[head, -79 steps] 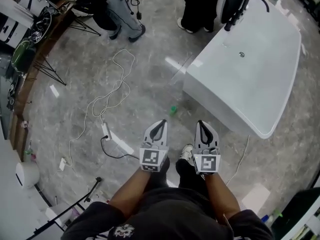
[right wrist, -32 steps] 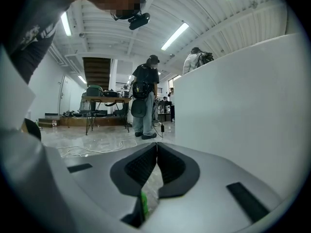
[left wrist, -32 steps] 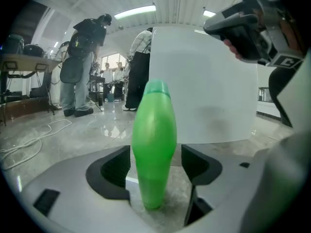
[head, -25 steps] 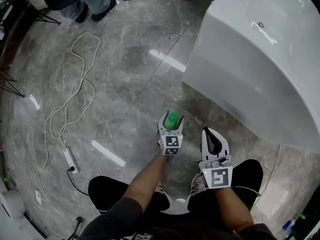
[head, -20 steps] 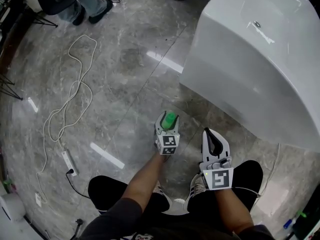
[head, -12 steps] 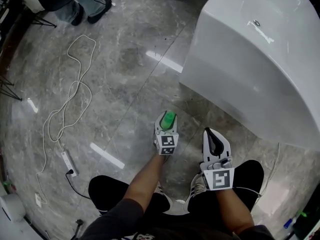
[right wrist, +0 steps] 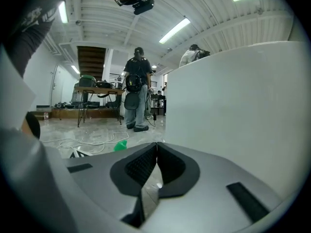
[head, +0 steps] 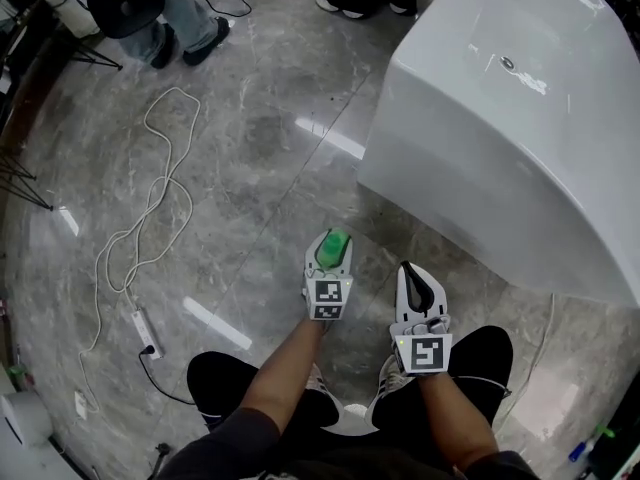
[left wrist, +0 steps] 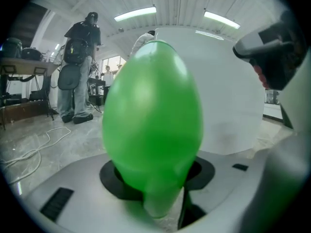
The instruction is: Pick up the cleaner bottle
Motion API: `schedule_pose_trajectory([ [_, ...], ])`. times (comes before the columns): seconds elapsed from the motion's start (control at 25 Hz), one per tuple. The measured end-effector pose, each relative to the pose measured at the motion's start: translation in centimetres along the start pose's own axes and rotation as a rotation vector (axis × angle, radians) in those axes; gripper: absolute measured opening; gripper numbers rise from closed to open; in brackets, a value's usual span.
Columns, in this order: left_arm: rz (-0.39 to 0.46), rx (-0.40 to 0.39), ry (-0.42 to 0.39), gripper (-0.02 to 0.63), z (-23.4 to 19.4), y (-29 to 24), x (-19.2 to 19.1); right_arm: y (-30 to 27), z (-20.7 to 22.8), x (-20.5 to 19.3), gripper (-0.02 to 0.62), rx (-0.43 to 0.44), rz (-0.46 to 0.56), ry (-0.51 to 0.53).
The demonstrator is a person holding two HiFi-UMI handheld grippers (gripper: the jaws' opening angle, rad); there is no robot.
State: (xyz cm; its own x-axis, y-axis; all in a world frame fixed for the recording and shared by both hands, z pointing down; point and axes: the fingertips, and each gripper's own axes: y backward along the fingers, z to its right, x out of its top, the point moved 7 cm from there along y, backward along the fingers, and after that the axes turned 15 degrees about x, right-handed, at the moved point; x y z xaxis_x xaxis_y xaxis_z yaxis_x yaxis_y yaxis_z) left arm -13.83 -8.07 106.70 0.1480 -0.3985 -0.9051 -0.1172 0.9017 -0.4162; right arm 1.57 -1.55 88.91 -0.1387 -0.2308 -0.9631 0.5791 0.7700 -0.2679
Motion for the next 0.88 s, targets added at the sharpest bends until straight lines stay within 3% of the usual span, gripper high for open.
schedule_pose_trajectory([
  [0.24, 0.028, -0.035, -0.007, 0.184, -0.6, 4.8, 12.6, 3.3, 0.6, 10.1, 0.017, -0.059, 0.01, -0.022],
  [0.68, 0.108, -0.061, -0.011, 0.184, 0.6, 19.6, 44.4, 15.7, 2.5, 36.4, 0.017, -0.082, 0.037, -0.002],
  [0.88, 0.122, -0.051, -0.002, 0.184, 2.1, 24.6, 56.1, 22.7, 5.0, 46.1, 0.017, -0.14, 0.054, -0.032],
])
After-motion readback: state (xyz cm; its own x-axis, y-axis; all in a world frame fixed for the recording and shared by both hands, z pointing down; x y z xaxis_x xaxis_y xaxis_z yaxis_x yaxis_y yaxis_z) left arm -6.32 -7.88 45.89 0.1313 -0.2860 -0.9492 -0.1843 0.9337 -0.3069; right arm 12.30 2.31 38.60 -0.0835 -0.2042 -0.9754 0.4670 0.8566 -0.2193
